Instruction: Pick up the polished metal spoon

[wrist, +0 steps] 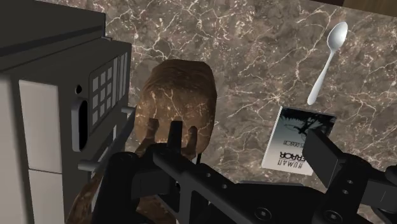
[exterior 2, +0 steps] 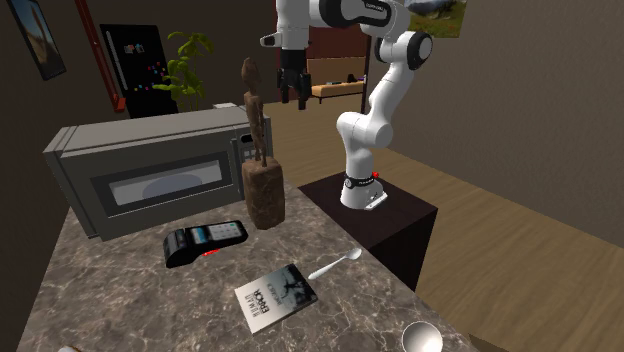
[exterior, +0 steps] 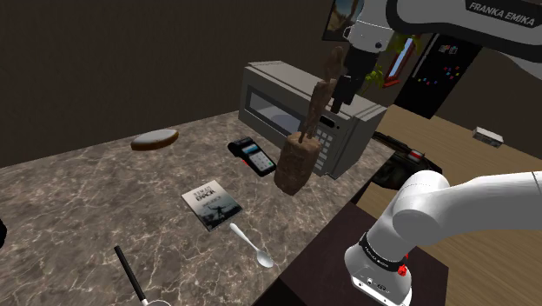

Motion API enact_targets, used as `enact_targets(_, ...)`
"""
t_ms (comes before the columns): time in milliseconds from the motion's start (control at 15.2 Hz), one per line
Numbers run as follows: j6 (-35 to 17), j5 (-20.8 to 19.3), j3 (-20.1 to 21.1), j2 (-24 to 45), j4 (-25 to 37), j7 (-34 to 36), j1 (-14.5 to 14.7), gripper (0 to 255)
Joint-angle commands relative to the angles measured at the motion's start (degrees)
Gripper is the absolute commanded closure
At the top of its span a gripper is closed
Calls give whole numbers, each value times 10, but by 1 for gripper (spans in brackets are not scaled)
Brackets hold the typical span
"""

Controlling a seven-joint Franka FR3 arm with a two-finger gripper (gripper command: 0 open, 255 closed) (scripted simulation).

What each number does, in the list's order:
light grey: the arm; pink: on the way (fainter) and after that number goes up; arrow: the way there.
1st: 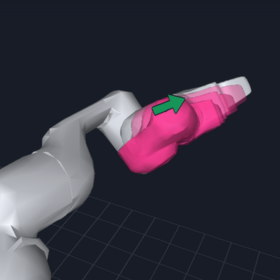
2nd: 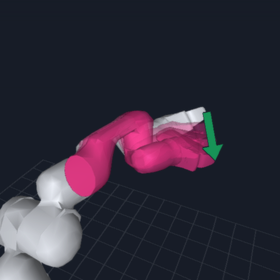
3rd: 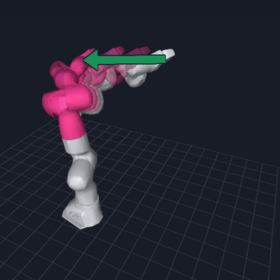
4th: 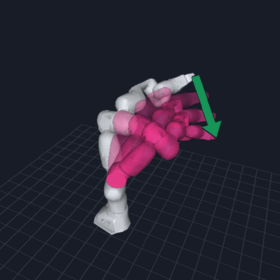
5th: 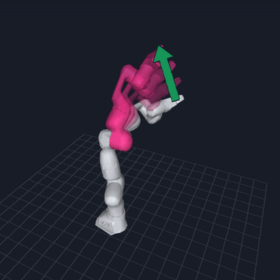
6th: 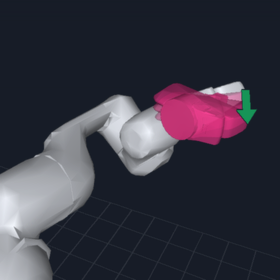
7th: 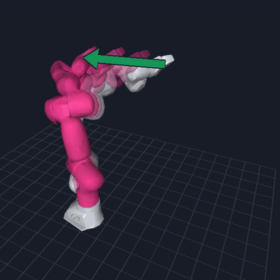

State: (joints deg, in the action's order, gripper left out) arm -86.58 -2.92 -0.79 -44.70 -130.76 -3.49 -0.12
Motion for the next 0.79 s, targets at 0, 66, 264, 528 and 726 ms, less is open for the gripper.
enact_targets(0, 0, 0, 0, 0, 0, 0, 0, 0)
enact_targets(66, -14, 6, 4, -1, -17, 7, 2, 0)
enact_targets(264, -56, 25, 18, 0, -66, 29, 9, 0)
enact_targets(528, -115, 52, 38, 11, -123, 56, 20, 0)
enact_targets(726, -163, 74, 55, 28, -160, 76, 30, 0)
